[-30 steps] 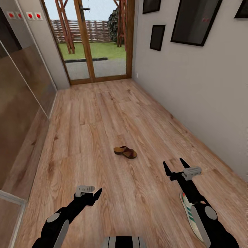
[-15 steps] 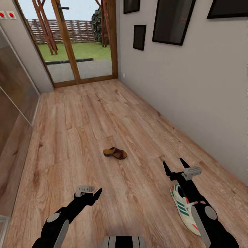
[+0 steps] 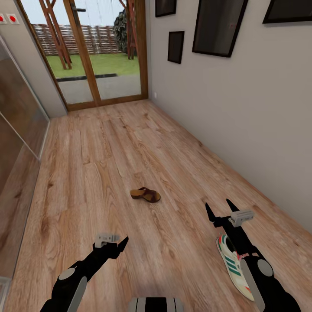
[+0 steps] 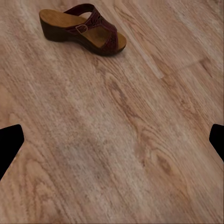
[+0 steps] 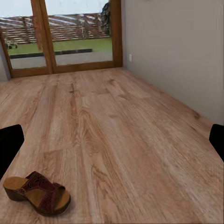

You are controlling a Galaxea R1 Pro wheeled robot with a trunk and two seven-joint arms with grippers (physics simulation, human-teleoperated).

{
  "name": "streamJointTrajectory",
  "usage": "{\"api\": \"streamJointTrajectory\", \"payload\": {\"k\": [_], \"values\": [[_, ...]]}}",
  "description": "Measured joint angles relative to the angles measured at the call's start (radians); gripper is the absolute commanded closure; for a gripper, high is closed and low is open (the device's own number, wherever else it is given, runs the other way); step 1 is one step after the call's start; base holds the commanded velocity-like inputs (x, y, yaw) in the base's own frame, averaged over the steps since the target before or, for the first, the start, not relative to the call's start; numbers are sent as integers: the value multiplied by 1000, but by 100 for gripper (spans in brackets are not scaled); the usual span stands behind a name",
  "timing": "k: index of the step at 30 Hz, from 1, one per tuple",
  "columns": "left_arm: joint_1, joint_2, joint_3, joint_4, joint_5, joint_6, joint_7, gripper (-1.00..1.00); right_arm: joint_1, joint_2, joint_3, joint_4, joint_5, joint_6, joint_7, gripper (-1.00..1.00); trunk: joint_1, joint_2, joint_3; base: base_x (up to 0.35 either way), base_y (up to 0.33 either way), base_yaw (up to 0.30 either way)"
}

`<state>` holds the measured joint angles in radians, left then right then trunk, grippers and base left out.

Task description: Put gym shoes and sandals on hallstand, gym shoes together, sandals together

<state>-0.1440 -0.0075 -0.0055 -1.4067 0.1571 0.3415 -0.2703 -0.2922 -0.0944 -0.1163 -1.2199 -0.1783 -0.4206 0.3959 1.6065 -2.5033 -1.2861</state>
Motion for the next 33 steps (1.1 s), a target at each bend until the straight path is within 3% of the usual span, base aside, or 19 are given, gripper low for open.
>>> {"api": "streamJointTrajectory", "payload": {"k": [20,33], "values": [[0,0,0,0,0,0,0,-100,0,-1,0,0,-1,0,0,-100,0,0,0,286,170,-19],[0,0,0,1,0,0,0,-100,0,0,0,0,-1,0,0,-100,0,0,0,289,191,-225]]}}
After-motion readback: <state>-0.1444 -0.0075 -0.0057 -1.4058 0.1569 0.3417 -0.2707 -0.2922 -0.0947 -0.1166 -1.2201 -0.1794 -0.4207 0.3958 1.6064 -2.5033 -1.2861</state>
